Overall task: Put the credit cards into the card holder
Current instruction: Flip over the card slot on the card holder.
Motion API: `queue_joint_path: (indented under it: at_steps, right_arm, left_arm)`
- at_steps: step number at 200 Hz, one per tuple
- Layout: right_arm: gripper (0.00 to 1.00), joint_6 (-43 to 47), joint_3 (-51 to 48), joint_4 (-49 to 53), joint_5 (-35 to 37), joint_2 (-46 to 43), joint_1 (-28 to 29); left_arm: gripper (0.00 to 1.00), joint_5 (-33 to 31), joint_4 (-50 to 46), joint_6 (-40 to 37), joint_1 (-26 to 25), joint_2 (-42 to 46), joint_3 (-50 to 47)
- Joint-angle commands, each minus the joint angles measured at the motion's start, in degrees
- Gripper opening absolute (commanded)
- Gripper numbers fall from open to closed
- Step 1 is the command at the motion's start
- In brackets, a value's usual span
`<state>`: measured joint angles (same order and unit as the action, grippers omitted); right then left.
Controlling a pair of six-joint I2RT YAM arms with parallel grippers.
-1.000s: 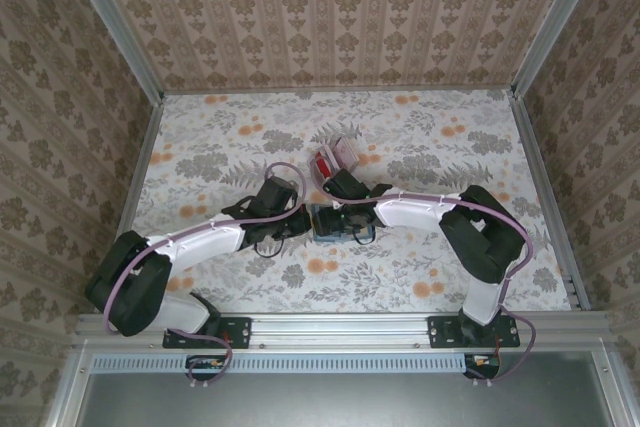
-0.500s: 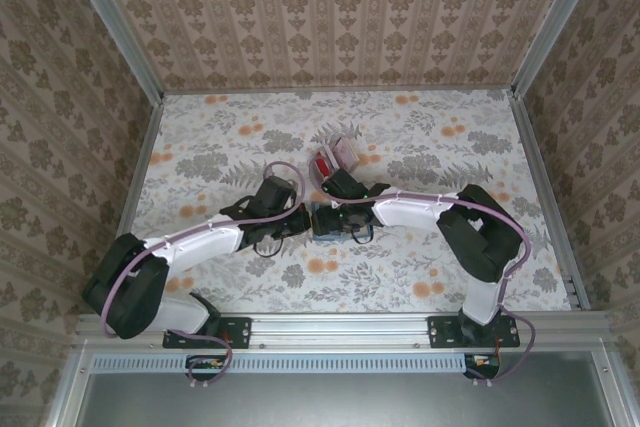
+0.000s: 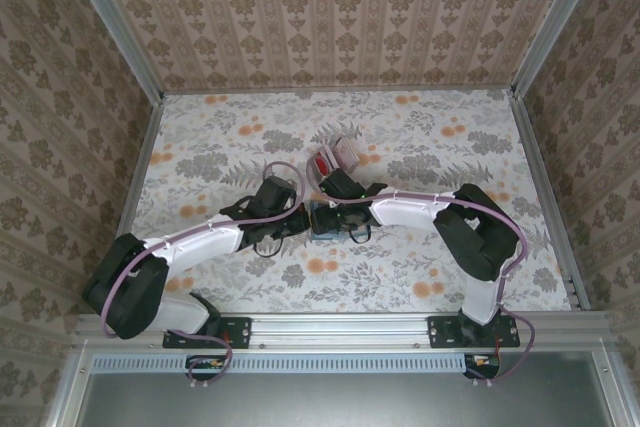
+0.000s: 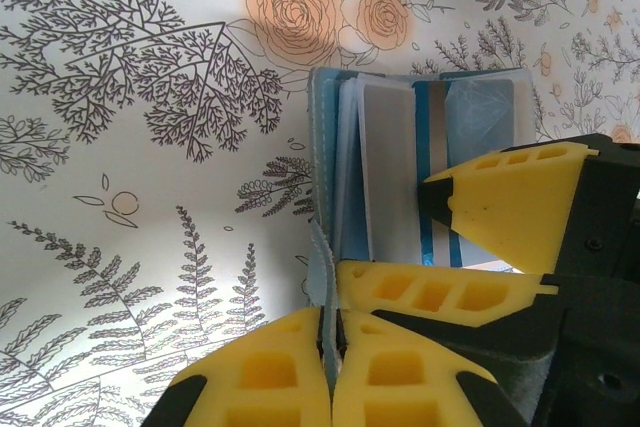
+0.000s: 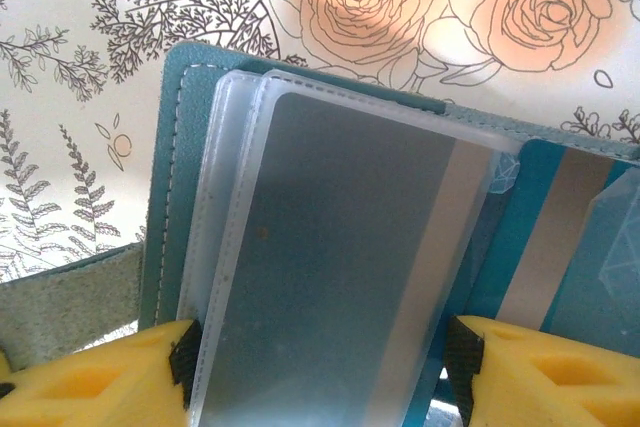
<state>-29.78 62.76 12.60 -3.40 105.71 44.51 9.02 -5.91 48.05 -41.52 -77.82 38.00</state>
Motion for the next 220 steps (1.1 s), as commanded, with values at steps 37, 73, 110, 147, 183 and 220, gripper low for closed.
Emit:
queue_joint_path:
  at_steps: [37,73,110,147,183,220]
  right_arm:
    - [0.59,0.2,-3.78,-0.21,-2.2,-1.0,-1.34]
    - [0.58,-0.01,-5.21,-1.09,-3.73,-2.66,-2.46]
    - [0.57,-1.47,-7.87,-4.55,-7.13,-5.28,-4.36]
    - [0.52,-3.5,-10.18,-8.34,-11.62,-6.22,-6.74]
    - [0.49,-4.27,-11.25,-10.31,-14.36,-6.49,-8.18]
    - [0.47,-5.21,-12.31,-13.06,-17.97,-6.17,-9.17]
  left_arm:
    - [0.0,-0.46,0.0,0.59,0.82,2.08,-0.96]
    - [0.0,-0.42,0.31,0.31,1.93,2.34,-2.21]
    - [0.0,-0.58,0.52,0.29,3.05,2.85,-3.77]
    - [0.0,-0.24,1.34,0.45,3.81,2.69,-5.04]
    - [0.0,-0.38,1.54,0.38,4.23,2.46,-5.31]
    - [0.0,0.29,2.13,0.29,4.29,1.29,-5.04]
